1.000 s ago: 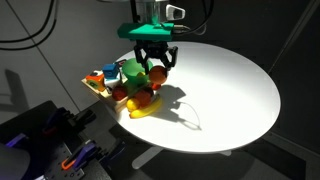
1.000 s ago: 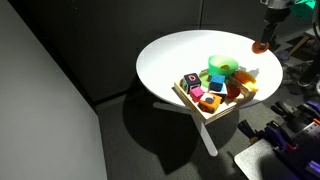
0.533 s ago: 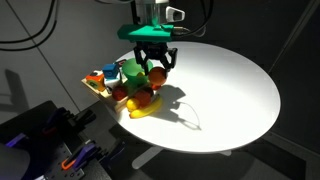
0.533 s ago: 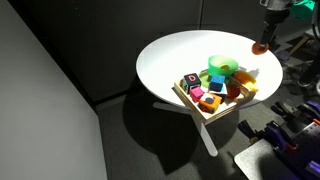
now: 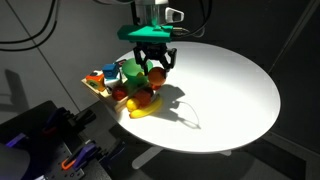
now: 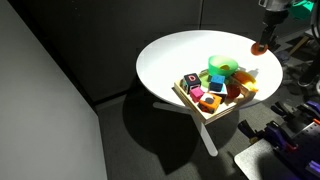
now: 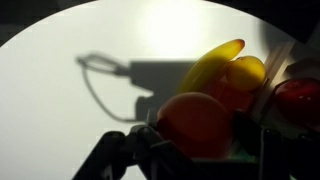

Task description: Put the orange in the box

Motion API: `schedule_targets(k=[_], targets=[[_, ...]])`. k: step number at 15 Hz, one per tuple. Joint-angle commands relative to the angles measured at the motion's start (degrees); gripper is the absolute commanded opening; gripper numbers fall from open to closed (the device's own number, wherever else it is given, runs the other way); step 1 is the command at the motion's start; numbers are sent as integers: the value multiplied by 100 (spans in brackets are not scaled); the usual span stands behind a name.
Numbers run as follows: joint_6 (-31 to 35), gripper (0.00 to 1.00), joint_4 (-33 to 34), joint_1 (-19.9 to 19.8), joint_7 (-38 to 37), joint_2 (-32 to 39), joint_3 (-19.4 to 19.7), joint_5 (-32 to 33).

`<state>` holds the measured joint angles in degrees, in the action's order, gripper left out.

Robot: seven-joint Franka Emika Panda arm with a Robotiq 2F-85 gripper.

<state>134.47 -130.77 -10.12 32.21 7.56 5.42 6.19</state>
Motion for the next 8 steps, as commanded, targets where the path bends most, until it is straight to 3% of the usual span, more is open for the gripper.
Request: schedule_targets(k=[1,8], targets=[[-124,50,95,128,-91,-86,-39,92],[-165,50,-128,570,-214,-588,-327,171]])
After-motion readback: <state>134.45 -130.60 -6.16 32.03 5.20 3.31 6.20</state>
